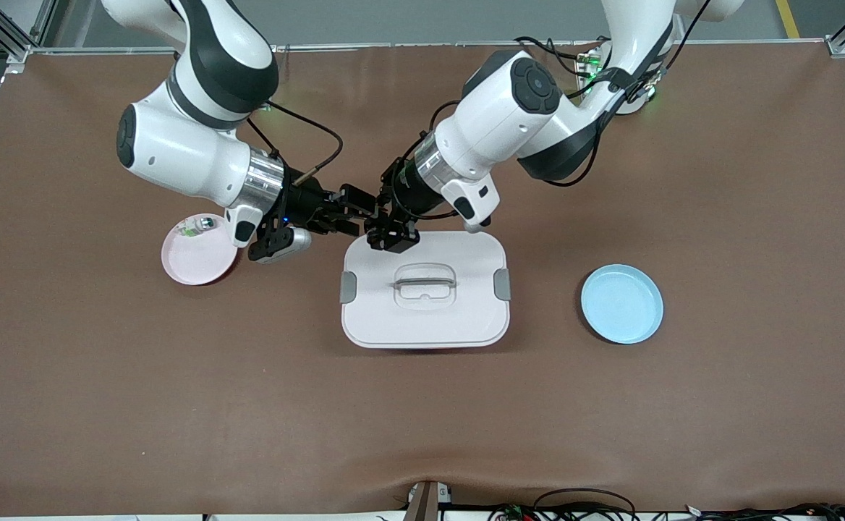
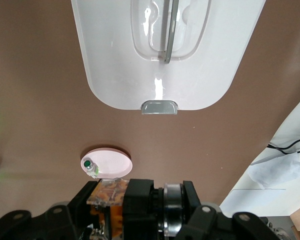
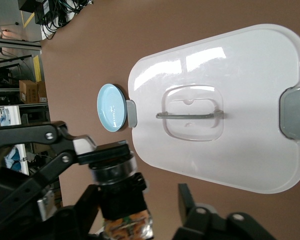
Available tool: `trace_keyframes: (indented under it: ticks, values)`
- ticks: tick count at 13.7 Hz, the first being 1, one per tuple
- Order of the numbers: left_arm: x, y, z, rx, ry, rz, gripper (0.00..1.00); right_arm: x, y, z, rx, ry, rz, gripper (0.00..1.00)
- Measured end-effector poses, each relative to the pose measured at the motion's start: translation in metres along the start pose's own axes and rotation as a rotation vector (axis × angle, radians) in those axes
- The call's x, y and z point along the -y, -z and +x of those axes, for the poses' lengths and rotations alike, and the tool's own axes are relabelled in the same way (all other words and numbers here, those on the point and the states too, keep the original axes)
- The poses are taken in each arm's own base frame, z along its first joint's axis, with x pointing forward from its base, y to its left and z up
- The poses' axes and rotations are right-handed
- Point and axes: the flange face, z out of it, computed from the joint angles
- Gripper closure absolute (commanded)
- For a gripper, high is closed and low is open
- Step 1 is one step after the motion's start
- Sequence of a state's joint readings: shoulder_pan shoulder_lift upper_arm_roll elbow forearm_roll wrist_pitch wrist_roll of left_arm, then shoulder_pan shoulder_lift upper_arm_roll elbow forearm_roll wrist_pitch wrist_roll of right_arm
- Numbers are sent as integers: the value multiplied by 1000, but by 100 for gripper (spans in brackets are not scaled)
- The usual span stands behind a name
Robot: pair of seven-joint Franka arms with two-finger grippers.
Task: Transfer orange switch to right arm and place
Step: 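Close the right gripper on the orange switch beside the left gripper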
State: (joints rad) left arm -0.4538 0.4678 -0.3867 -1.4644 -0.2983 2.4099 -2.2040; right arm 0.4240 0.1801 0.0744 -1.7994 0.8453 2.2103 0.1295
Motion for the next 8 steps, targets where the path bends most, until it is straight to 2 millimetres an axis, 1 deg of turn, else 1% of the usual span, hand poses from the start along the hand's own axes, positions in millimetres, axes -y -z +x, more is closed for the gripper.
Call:
trace_keyframes:
  ticks: [1,5,6,7,8]
  values:
    - [0,-2,1,-2,1,3,77,3,0,-1,1,-33,2,100]
    - [1,-3,1,-2,0,6,76,3,1,-1,2,-39,1,100]
    - [1,-3,1,-2,-1,6,73,3,1,-1,2,-39,1,100]
    - [1,-3,1,-2,-1,6,67,3,1,-1,2,-39,1,100]
    - [1,-3,1,-2,-2,6,55,3,1,-1,2,-39,1,100]
